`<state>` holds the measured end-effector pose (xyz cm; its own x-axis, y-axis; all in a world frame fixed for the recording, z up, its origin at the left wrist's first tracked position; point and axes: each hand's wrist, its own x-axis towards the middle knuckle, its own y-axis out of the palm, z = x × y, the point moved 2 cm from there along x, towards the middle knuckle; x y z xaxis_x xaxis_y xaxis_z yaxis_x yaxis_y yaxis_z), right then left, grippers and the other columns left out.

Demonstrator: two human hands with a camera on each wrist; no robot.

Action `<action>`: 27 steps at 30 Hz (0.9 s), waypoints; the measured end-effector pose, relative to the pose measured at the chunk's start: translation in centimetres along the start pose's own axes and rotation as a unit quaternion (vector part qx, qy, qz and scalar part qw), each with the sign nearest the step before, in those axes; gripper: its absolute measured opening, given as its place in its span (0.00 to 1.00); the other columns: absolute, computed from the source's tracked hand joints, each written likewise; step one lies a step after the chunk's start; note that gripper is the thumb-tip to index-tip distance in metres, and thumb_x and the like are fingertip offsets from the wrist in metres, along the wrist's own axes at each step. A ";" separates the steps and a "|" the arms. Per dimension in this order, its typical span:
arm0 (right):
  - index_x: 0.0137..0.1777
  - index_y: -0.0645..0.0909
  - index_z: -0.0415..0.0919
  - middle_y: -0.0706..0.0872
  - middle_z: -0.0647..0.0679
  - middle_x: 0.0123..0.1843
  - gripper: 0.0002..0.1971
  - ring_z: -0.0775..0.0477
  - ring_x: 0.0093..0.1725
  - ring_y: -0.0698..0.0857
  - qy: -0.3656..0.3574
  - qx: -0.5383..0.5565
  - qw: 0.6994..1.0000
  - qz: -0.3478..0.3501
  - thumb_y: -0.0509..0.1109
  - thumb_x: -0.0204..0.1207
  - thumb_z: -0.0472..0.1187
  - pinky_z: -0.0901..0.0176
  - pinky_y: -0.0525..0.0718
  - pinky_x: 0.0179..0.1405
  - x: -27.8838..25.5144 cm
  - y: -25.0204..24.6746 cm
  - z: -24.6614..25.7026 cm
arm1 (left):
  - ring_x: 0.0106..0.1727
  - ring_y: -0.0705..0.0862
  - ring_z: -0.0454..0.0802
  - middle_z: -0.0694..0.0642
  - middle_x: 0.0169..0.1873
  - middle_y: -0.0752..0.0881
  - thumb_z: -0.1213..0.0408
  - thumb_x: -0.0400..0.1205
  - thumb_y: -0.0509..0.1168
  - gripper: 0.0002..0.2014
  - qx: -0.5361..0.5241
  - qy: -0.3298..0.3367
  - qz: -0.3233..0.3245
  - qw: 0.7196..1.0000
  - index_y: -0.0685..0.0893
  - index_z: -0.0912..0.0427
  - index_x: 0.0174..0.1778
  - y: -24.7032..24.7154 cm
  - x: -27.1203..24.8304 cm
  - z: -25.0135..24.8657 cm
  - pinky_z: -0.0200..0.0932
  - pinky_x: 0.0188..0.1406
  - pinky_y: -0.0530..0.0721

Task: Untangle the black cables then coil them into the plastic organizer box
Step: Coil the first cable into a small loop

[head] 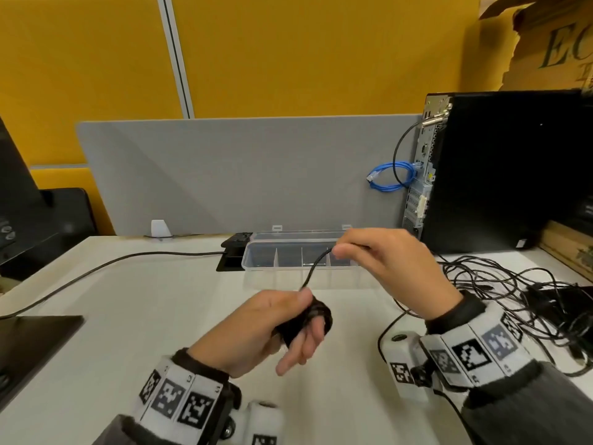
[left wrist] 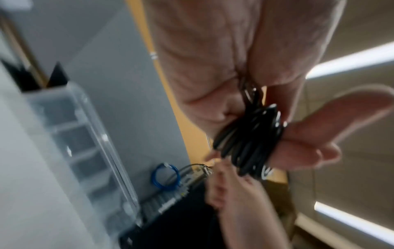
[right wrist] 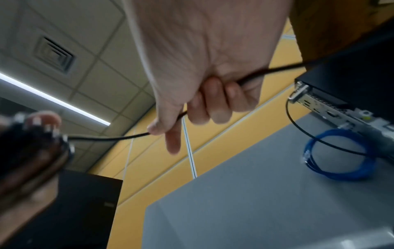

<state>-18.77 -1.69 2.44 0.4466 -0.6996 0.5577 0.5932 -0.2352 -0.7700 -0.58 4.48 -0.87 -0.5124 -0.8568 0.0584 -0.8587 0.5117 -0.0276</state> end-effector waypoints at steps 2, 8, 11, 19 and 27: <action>0.46 0.82 0.54 0.84 0.56 0.35 0.24 0.58 0.37 0.81 0.016 0.007 0.993 0.120 0.49 0.75 0.65 0.55 0.80 0.42 -0.3 1.6 -0.2 | 0.19 0.79 0.45 0.55 0.17 0.82 0.51 0.78 0.55 0.22 -0.125 0.069 -0.055 0.988 0.89 0.59 0.30 0.4 0.2 -0.7 0.34 0.31 0.80; 0.52 0.80 0.55 0.81 0.58 0.41 0.13 0.54 0.42 0.78 -0.058 0.043 0.959 0.274 0.54 0.83 0.54 0.49 0.80 0.51 -1.3 5.1 3.0 | 0.56 0.86 0.41 0.55 0.52 0.90 0.44 0.73 0.62 0.24 0.002 0.125 -0.270 0.955 0.83 0.57 0.56 -2.1 1.1 0.3 0.35 0.58 0.80; 0.46 0.82 0.54 0.85 0.58 0.39 0.15 0.57 0.39 0.80 -0.063 0.015 0.980 0.186 0.57 0.80 0.57 0.52 0.81 0.46 -0.6 2.8 2.5 | 0.46 0.86 0.37 0.48 0.41 0.90 0.38 0.66 0.72 0.21 0.296 -0.002 -0.183 0.937 0.84 0.49 0.47 -2.7 0.6 1.2 0.35 0.52 0.81; 0.32 0.72 0.51 0.73 0.53 0.24 0.19 0.56 0.26 0.73 0.090 -0.082 0.992 -0.021 0.53 0.72 0.64 0.61 0.68 0.25 -0.8 -4.5 -4.9 | 0.18 0.72 0.45 0.52 0.15 0.77 0.68 0.82 0.61 0.12 0.098 0.095 -0.361 0.923 0.81 0.65 0.33 -6.5 -0.9 -0.4 0.33 0.28 0.77; 0.30 0.66 0.52 0.72 0.52 0.24 0.19 0.56 0.25 0.73 0.214 -0.192 0.956 0.054 0.51 0.81 0.57 0.64 0.66 0.25 -1.6 -4.0 -8.7 | 0.21 0.74 0.45 0.53 0.18 0.78 0.62 0.83 0.60 0.13 0.008 0.068 -0.413 0.908 0.82 0.67 0.37 -7.7 -1.2 0.4 0.36 0.30 0.79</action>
<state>-27.74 -5.49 1.91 0.1284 -0.9264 0.3541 0.2336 -0.3187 -0.9186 6.68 1.55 -1.09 0.3116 -0.9315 0.1877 -0.9502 -0.3042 0.0680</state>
